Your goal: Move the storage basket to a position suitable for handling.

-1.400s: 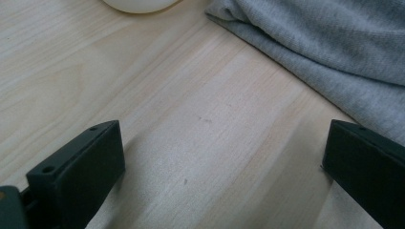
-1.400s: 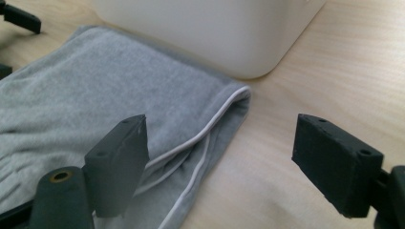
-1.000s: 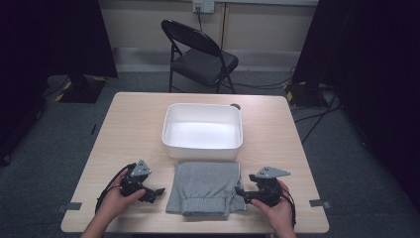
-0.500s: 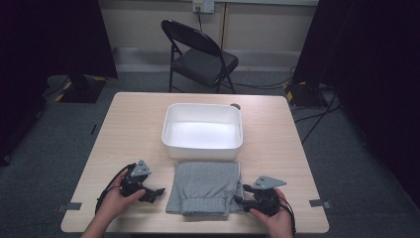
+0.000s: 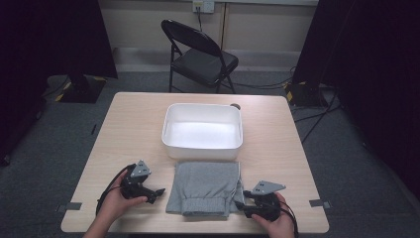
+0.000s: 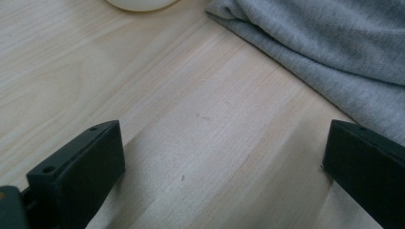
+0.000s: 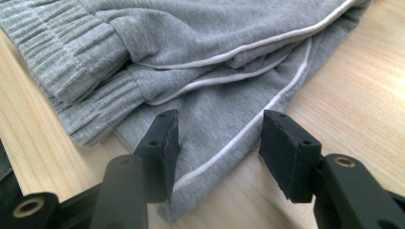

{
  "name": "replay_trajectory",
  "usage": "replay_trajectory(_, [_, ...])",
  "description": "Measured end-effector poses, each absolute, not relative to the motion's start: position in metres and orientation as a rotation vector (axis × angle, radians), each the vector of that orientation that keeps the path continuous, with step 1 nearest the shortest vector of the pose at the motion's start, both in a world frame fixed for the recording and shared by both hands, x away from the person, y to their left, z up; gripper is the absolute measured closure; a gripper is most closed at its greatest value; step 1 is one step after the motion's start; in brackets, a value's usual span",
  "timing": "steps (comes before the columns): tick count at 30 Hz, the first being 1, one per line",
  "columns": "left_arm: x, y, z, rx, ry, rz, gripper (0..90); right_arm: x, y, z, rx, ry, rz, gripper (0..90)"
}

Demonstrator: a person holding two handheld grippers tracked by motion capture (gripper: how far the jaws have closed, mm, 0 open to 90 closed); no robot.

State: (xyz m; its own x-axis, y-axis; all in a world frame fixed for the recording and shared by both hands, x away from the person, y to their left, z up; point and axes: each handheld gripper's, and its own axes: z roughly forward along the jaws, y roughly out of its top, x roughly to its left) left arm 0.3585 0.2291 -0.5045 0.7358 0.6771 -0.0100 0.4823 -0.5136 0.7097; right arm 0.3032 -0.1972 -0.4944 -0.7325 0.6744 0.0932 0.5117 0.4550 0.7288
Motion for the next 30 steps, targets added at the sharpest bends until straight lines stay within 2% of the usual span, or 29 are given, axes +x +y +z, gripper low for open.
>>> replay_trajectory(10, [0.358, 0.227, -0.504, 2.195, 0.912, 0.364, 1.0, 0.301, -0.202, -0.500, 1.046, 2.451, 1.212, 46.4])
replay_trajectory(11, [0.358, 0.227, -0.504, 2.185, 0.911, 0.368, 2.9, 0.301, -0.202, -0.500, 1.045, 2.450, 1.215, 46.4])
replay_trajectory(13, [0.358, 0.227, -0.502, 2.159, 0.908, 0.377, 17.2, 0.301, -0.202, -0.500, 1.046, 2.447, 1.214, 46.4])
replay_trajectory(14, [0.358, 0.226, -0.502, 2.158, 0.913, 0.367, 18.8, 0.301, -0.201, -0.500, 1.044, 2.446, 1.211, 46.3])
replay_trajectory(30, [0.372, 0.203, -0.491, 2.109, 0.910, 0.316, 21.3, 0.303, -0.202, -0.501, 1.031, 2.456, 1.217, 46.0])
